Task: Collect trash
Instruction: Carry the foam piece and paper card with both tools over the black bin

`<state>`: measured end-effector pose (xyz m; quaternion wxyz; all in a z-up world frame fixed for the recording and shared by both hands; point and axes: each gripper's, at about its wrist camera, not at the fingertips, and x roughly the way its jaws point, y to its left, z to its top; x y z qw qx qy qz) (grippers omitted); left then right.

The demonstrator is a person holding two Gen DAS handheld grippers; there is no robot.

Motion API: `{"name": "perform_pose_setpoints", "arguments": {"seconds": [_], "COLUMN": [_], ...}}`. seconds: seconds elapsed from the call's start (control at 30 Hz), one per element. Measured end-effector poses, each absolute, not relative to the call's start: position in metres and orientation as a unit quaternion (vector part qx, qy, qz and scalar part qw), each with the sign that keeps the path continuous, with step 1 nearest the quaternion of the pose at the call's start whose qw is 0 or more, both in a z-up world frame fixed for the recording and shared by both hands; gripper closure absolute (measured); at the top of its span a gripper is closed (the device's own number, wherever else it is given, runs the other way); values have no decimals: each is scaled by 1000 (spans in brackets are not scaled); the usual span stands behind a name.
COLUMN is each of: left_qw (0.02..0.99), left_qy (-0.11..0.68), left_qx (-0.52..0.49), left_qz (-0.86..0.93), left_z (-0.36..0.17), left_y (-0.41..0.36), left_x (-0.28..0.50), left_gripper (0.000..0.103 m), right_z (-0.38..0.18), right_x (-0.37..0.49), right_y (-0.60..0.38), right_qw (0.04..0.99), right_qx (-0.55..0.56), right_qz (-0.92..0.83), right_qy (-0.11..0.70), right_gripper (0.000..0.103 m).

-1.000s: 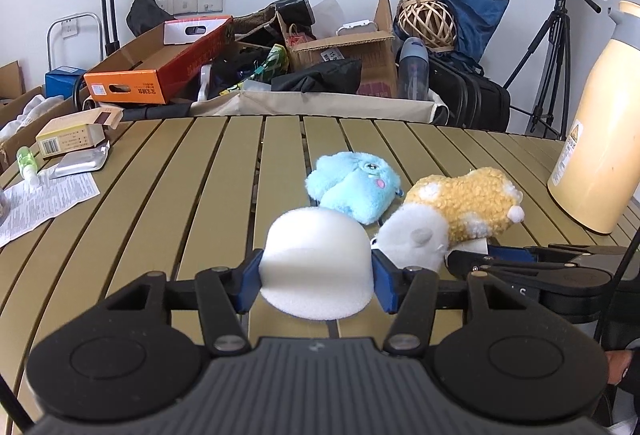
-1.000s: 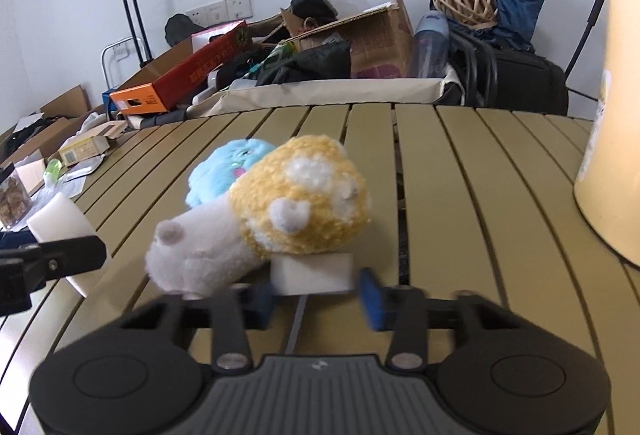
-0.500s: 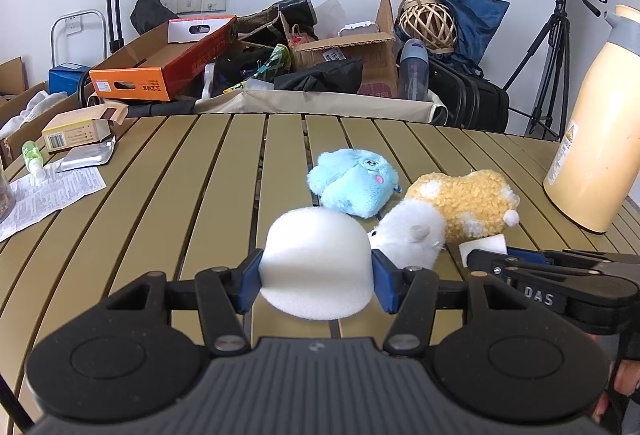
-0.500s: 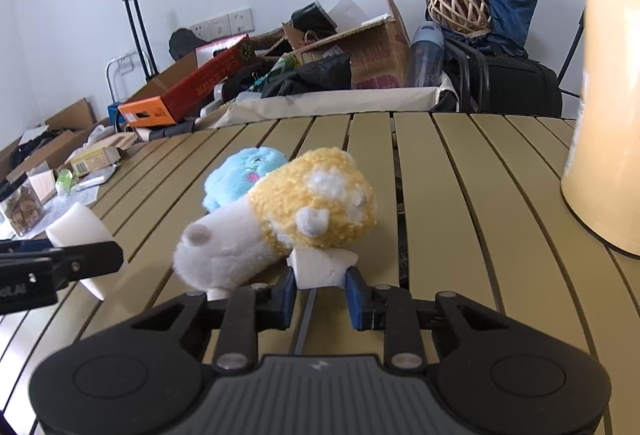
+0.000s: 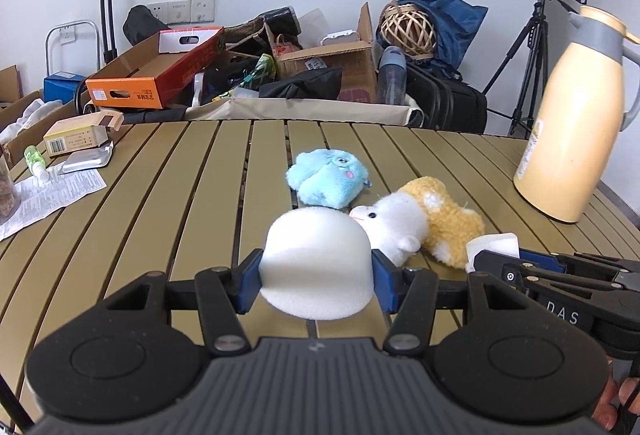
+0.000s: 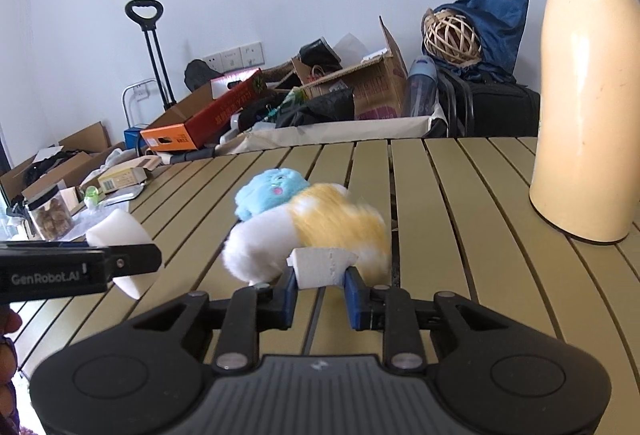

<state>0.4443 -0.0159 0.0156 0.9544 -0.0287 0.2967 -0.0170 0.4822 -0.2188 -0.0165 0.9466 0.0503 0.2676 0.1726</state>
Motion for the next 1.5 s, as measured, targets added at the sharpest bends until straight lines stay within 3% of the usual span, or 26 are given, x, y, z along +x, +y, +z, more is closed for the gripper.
{"name": "perform_pose_setpoints", "arguments": {"seconds": [0.93, 1.5], "left_qw": [960, 947], "left_qy": [275, 310], "left_qx": [-33, -41], "left_qz": [-48, -66], "left_z": [20, 5], "left_y": [-13, -15], "left_x": [359, 266], "left_gripper": [47, 47], "right_z": [-9, -25], "right_x": [391, 290], "right_y": [-214, -222], "right_qw": [951, 939], "right_qx": [45, 40], "right_qz": [189, 203], "right_qy": [240, 275], "right_gripper": [79, 79]}}
